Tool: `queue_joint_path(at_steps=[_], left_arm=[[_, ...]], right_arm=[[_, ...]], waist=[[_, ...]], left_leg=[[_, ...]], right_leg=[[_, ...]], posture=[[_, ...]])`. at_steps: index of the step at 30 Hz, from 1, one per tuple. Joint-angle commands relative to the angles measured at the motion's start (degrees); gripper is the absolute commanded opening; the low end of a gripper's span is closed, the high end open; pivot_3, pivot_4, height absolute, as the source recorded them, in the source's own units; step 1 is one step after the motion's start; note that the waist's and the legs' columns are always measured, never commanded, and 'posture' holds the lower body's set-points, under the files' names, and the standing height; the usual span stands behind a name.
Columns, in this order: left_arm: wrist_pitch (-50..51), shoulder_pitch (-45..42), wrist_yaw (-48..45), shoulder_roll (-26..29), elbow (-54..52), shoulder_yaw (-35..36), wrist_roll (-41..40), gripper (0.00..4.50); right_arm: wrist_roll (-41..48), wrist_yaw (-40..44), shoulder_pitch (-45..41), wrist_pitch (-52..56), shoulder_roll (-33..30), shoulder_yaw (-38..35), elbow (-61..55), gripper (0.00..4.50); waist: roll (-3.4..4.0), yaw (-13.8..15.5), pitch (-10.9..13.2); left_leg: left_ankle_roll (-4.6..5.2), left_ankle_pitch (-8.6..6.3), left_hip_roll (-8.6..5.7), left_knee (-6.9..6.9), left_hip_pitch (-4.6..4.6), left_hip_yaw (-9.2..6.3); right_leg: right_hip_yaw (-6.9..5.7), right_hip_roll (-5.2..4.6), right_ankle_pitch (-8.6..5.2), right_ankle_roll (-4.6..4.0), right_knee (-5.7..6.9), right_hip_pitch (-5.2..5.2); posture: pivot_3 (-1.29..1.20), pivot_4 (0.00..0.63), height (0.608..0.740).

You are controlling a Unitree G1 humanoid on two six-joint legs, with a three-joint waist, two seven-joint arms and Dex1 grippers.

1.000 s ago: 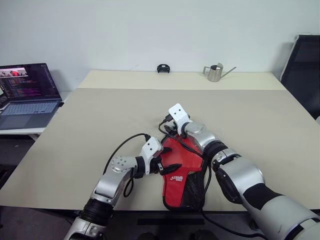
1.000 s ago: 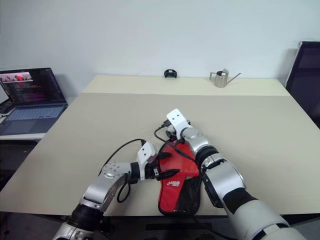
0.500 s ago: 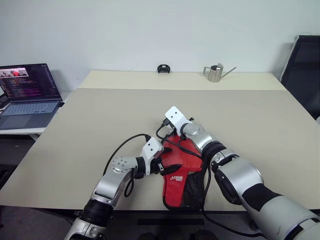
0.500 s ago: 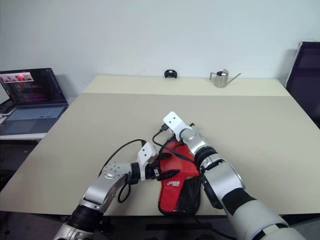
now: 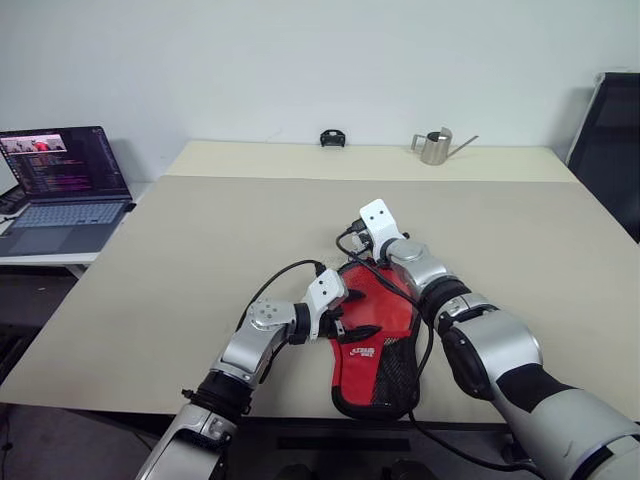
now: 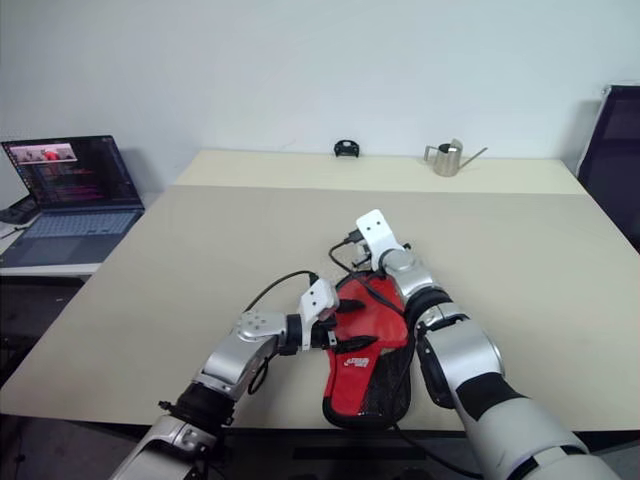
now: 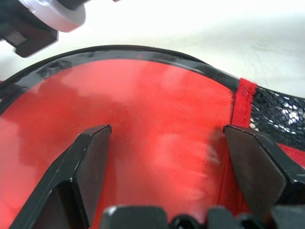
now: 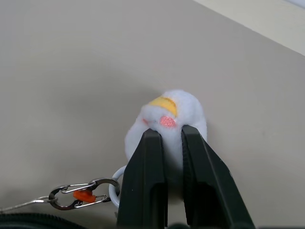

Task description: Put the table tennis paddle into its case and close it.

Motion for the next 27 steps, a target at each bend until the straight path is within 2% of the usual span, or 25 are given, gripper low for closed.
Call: queue_joint_path(at_steps=[1, 8, 14, 20, 27], left_arm=[[-0.54, 0.67, -1.13, 0.82, 3.53, -2.15, 2.54, 4.1], [-1.15, 1.08, -1.84, 1.1, 4.45, -1.99, 2.41, 4.1], [-1.46, 1.38, -1.89, 0.66, 5.01, -2.37, 2.55, 4.1], [-1.62, 0.76, -2.13, -0.28, 6.19, -2.72, 2.54, 4.1], [-2.28, -0.83, -2.69, -1.47, 8.64, -3.05, 2.65, 4.1]], right_arm=[[3.16, 0.95, -0.88, 2.45, -3.48, -3.27, -6.56, 0.04], [4.29, 2.08, 3.53, 8.81, -8.55, -3.86, -16.81, 0.04], [3.15, 3.76, 11.21, 14.25, -14.98, -2.55, -26.0, 0.04], [4.51, 9.44, 24.79, 28.24, -21.06, -2.42, -47.41, 0.04], [10.83, 16.97, 44.53, 52.55, -29.79, -4.47, -83.09, 0.04]], waist=[[0.0, 0.05, 0.0], [0.03, 0.07, -0.02], [0.07, 0.08, -0.05], [0.36, 0.5, -0.22], [0.52, 1.85, -0.34]], left_leg=[[0.02, 0.01, -0.01, 0.01, 0.0, -0.02], [0.06, -0.01, 0.01, -0.01, 0.02, -0.06], [0.11, -0.03, 0.0, -0.02, 0.02, -0.05], [0.16, -0.04, 0.0, -0.01, 0.0, -0.06], [0.2, -0.05, -0.01, -0.03, 0.0, -0.12]], right_leg=[[-0.03, -0.01, 0.0, 0.0, 0.0, 0.02], [-0.05, -0.01, 0.0, -0.01, -0.02, 0.05], [-0.05, -0.02, 0.0, -0.01, -0.04, 0.06], [-0.08, -0.02, 0.0, 0.0, -0.09, 0.12], [-0.17, 0.02, -0.02, 0.03, -0.17, 0.2]], posture=[[0.0, 0.15, 0.74], [0.0, 0.15, 0.74], [0.0, 0.15, 0.74], [0.0, 0.15, 0.74], [0.0, 0.15, 0.74]])
